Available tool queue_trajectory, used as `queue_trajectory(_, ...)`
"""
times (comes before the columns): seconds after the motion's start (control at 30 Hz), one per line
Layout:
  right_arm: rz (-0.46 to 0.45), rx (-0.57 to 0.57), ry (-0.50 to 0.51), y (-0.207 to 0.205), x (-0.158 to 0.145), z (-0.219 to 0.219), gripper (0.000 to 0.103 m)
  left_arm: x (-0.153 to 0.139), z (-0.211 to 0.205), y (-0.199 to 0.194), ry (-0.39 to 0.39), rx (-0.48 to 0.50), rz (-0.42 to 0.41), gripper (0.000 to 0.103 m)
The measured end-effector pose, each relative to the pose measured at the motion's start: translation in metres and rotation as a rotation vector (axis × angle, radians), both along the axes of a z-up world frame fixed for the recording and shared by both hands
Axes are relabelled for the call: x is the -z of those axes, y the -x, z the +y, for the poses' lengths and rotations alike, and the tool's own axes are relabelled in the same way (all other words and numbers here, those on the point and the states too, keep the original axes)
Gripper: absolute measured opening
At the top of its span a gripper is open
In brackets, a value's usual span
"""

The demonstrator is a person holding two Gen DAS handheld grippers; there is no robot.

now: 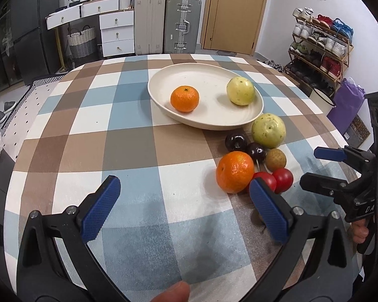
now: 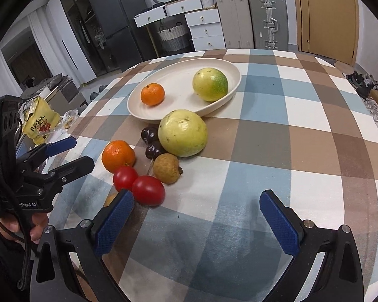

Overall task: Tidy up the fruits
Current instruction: 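Move both tools back toward the remaining fruits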

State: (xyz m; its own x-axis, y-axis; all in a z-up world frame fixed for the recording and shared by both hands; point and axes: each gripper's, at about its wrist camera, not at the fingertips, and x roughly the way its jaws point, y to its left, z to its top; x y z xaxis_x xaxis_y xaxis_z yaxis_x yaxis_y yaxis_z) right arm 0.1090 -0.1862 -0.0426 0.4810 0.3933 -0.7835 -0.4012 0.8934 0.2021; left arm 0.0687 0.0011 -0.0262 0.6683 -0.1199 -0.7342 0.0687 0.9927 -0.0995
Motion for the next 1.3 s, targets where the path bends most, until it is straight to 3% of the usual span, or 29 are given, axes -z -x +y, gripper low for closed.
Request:
queue_trajectory(0.27,-0.021,-0.023,0.076,0.002,0.003,0.023,0.102,0.007,0.003,-0.001,0.015,-0.005,0.012,0.102)
queue_trajectory(0.93,-0.033,-0.025,0.14,-0.004,0.015,0.037,0.101,0.016,0.009,-0.005,0.047,-0.02,0.034,0.102)
queue_trajectory(1.3,-0.055,-0.097,0.112,0.012,0.012,0.048,0.06,0.018,0.01,-0.005,0.045,-0.023,0.035,0.102)
